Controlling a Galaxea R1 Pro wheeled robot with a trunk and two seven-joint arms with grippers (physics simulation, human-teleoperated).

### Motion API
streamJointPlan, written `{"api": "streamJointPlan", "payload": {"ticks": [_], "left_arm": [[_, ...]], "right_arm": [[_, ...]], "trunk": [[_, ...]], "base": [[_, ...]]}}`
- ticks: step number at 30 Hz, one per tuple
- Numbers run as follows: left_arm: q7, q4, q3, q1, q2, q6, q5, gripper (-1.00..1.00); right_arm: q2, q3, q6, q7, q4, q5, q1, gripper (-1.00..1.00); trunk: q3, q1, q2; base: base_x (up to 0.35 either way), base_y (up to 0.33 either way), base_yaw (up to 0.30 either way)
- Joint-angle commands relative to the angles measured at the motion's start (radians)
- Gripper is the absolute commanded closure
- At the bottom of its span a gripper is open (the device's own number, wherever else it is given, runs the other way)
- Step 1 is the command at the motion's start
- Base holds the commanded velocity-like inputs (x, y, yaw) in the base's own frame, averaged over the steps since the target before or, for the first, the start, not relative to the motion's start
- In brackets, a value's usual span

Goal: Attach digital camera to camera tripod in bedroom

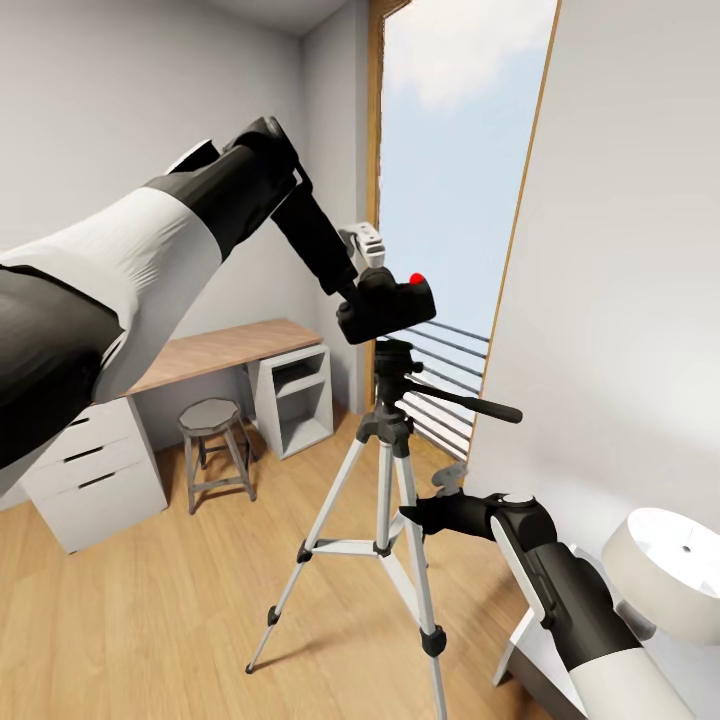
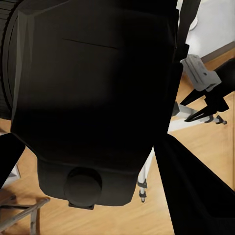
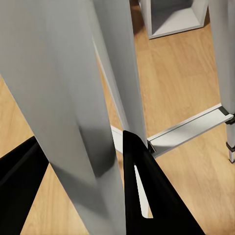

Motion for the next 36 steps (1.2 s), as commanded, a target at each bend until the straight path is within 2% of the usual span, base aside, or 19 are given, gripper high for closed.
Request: {"api": "streamJointPlan", "payload": {"ticks": [1,31,36], "left_arm": [[-0.009,0.0,0.004,-0.001,0.0,0.01,-0.011,1.0],[0.005,0.004,0.0,-0.001,-0.002,0.022,-0.019,1.0],[0.038,0.0,-0.001,0.003,-0.002,0.023,-0.022,1.0]], "right_arm": [[-0.001,0.001,0.004,0.001,0.003,0.027,0.0,1.0],[-0.001,0.001,0.003,0.002,0.003,0.029,0.0,1.0],[-0.001,0.001,0.004,0.002,0.003,0.029,0.0,1.0]], "trunk": [[-0.002,0.0,-0.001],[-0.002,0.0,-0.001],[-0.002,0.0,-0.001]], "base": [[0.0,0.0,0.0],[0.0,0.0,0.0],[0.0,0.0,0.0]]}}
